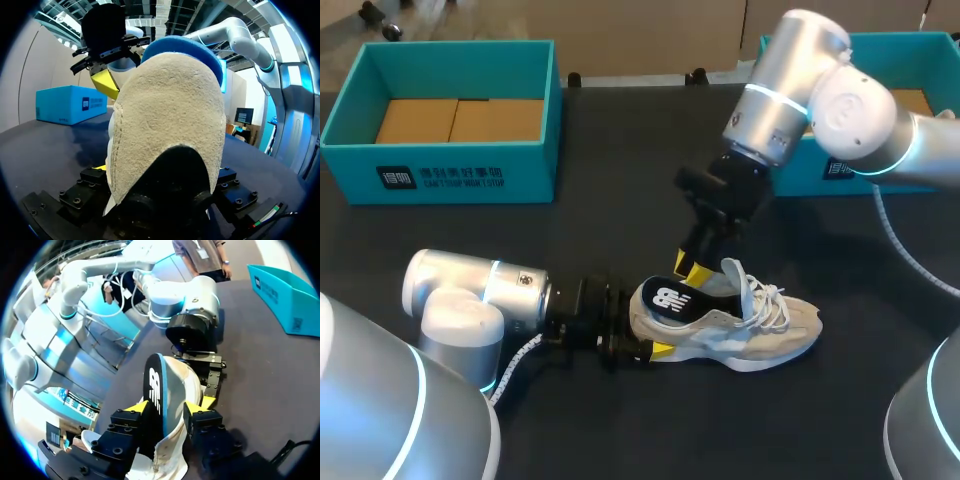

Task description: Take the shoe out of the shoebox, open the shoe tongue, remove and reinsert the insole, then place the shoe into the shoebox

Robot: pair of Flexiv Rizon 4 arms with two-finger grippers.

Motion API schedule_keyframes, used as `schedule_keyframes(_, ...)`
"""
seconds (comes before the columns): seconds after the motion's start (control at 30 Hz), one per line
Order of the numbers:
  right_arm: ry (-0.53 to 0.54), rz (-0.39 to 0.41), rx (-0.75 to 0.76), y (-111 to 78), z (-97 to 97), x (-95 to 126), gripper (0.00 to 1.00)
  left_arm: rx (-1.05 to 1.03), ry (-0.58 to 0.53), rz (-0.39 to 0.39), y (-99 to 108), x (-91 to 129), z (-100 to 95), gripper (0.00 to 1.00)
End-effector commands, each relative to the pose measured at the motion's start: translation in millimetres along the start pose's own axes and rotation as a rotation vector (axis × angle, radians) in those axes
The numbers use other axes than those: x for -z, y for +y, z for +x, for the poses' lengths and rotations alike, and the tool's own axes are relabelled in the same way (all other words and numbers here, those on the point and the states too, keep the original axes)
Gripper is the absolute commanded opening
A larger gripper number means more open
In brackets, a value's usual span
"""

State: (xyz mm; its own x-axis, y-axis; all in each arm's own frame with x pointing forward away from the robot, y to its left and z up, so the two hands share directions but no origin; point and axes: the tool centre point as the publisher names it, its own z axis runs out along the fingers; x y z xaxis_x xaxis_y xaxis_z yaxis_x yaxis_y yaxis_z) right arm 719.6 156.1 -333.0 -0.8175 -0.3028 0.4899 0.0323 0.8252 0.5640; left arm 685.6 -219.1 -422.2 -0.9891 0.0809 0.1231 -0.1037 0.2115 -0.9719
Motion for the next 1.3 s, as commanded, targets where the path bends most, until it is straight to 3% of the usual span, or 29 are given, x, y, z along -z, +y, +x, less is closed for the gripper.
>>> schedule_keyframes(0.03, 0.031, 0.002, 0.005, 1.6, -11.3, -4, 0.45, 0.000, -0.002, 0.000, 0, -1, 0.5, 0.00)
schedule_keyframes(0.3, 0.073, -0.015, -0.009, -2.1, -13.1, -14, 0.46, 0.000, -0.002, 0.000, 0, -1, 0.5, 0.00)
schedule_keyframes(0.7, 0.085, -0.015, -0.039, -4.2, -0.8, -15, 0.44, 0.000, -0.002, 0.000, 0, -1, 0.5, 0.00)
schedule_keyframes(1.3, 0.078, 0.012, -0.048, 6.7, 9.7, -14, 0.44, 0.000, -0.002, 0.000, 0, -1, 0.5, 0.00)
